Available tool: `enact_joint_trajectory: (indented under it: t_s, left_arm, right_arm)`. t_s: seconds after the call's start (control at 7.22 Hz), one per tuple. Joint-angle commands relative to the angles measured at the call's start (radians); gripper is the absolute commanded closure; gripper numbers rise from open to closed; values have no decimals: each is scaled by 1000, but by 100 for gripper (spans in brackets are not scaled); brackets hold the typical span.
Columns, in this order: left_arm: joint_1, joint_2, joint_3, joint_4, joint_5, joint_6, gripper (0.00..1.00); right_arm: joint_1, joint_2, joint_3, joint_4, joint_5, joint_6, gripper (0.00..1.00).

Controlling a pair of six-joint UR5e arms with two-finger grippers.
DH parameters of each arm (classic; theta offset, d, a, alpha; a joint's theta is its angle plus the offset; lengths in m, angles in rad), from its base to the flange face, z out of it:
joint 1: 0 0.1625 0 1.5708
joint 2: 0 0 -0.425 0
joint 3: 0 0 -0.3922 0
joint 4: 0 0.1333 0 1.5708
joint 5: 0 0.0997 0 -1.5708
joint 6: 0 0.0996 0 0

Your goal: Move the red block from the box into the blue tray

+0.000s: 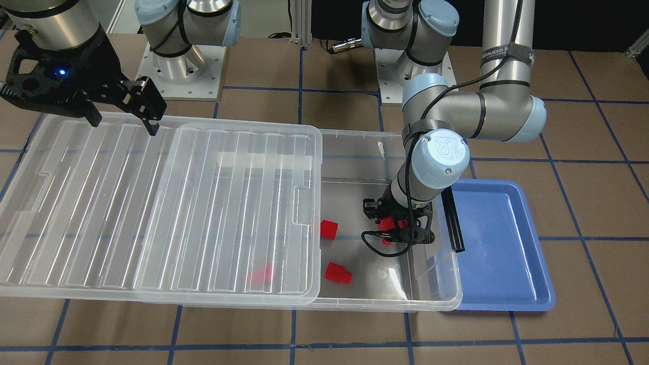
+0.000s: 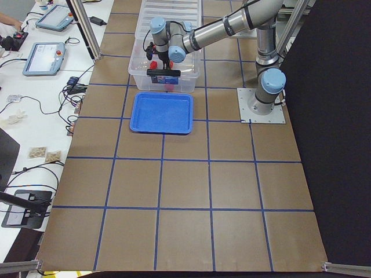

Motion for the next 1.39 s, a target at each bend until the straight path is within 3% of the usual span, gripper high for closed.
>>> enact_joint_trajectory:
  t_s: [0.0,0.14,0.55,0.97,1.25]
  left_arm:
    - [1,47,193,-229,5,-15,100]
    - [17,71,250,-259,65,-15,100]
    - [231,113,258,-276,78,136,100]
    - [478,69,197,-265,67,452,100]
    - [483,-5,98,-107,65,485,100]
  right_arm:
    - [0,-1,0,0,1,-4,0]
    - [0,0,0,0,1,-4,0]
    - [0,0,2,0,1,-5,0]
    - [0,0,2,0,1,-5,0]
    - [0,0,2,0,1,-7,0]
